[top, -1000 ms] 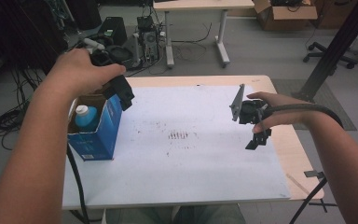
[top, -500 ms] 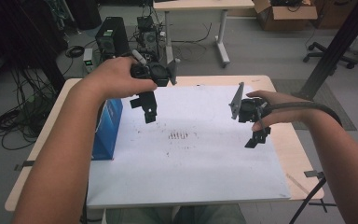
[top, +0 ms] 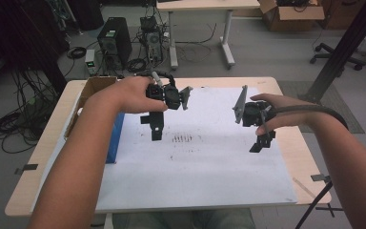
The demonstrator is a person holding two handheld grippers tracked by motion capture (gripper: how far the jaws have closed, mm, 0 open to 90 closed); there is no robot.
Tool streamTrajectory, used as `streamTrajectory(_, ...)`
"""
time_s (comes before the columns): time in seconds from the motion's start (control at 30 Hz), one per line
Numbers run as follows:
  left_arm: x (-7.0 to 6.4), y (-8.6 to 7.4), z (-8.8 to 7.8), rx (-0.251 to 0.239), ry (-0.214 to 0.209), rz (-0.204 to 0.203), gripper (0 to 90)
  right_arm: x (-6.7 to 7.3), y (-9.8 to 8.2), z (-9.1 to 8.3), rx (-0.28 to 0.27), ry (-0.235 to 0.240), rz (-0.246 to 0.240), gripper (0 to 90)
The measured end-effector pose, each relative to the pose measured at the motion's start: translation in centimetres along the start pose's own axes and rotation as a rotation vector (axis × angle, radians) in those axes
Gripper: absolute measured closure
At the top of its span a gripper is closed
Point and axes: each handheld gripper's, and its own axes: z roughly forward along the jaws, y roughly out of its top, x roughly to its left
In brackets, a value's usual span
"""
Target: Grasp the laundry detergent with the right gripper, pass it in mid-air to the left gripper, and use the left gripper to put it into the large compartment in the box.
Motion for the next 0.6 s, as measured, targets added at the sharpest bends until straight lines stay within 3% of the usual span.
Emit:
streamTrajectory(0.27,1.0,-0.6,1.2,-0.006,-0.022,-0.003,5.0,-0.8,-0.2,-0.1,-0.002,0.0,-0.002,3.6)
streamTrajectory(0.6,1.2,-0.7,1.1,-0.018,-0.031,-0.005,4.9,-1.4,-0.1,0.3,-0.001,0.008,-0.001,3.7)
